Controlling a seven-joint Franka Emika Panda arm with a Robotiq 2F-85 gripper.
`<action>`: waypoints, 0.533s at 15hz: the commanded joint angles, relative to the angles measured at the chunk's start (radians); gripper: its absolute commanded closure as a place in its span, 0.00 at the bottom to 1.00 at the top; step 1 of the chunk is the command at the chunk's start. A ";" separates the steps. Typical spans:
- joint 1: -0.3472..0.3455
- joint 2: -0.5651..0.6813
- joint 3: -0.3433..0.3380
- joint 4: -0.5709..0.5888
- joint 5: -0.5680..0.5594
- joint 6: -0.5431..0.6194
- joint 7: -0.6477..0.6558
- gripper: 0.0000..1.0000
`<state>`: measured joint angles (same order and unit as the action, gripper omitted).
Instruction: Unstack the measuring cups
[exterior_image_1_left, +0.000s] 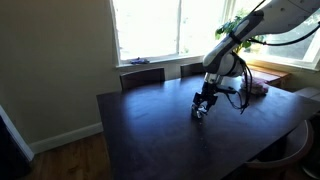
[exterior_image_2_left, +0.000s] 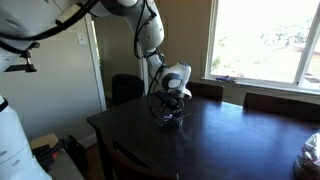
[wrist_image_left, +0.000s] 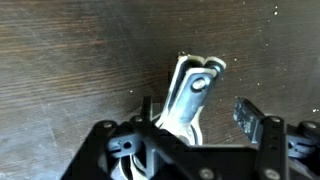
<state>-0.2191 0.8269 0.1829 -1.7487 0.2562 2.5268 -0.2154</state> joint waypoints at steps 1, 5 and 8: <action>-0.005 0.026 0.028 0.051 0.037 -0.024 -0.017 0.46; 0.003 0.044 0.032 0.086 0.036 -0.031 -0.004 0.72; 0.000 0.050 0.033 0.096 0.035 -0.036 -0.005 0.90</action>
<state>-0.2171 0.8747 0.2129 -1.6703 0.2688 2.5264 -0.2163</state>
